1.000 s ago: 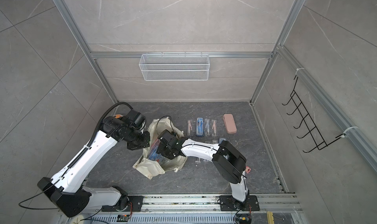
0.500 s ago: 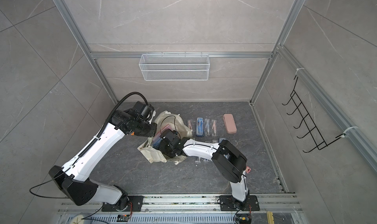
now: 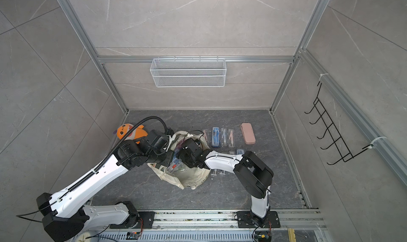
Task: Take out the compass set from the canvas bag
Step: Pick up the compass set from the canvas bag.
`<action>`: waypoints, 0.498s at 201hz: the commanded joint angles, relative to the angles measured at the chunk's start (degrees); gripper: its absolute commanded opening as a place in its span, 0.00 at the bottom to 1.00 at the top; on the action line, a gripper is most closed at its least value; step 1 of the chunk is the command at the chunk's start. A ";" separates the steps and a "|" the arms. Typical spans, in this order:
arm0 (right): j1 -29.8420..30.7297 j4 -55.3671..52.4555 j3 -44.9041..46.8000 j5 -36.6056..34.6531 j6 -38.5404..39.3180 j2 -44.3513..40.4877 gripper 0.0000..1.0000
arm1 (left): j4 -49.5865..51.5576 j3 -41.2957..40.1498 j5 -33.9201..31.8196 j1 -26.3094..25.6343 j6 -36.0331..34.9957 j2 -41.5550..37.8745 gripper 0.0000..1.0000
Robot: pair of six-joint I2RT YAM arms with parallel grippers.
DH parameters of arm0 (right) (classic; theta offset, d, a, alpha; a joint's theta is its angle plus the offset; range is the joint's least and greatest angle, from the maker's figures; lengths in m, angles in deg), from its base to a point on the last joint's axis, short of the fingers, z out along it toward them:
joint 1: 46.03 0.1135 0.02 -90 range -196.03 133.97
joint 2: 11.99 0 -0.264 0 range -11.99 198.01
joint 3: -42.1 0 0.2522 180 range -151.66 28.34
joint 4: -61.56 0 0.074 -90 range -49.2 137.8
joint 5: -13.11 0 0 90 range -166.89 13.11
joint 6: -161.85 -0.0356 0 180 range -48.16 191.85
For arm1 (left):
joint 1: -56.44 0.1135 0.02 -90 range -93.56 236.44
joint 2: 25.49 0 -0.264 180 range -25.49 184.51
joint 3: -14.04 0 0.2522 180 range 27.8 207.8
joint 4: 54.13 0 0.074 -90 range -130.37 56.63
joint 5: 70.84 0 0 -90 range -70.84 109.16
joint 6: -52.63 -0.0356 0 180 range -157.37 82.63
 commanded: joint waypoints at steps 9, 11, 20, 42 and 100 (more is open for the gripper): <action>-0.40 -0.36 1.15 -0.85 -1.03 -1.34 0.66 | -4.27 -0.03 -2.79 -0.79 1.56 -0.83 0.00; -0.38 -0.45 1.22 -0.85 -1.10 -1.31 0.66 | -4.30 -0.10 -2.80 -0.76 1.60 -0.83 0.00; -0.47 -0.69 1.48 -0.53 -1.35 -0.93 0.66 | -4.50 -0.29 -2.89 -0.80 1.66 -0.83 0.00; -0.58 0.75 2.48 1.13 -2.13 0.31 0.65 | -4.69 -0.36 -2.67 -0.83 1.83 -0.59 0.00; -0.56 8.58 3.29 4.39 -3.59 3.66 0.63 | -5.39 -0.78 -0.46 -0.85 2.47 0.44 0.00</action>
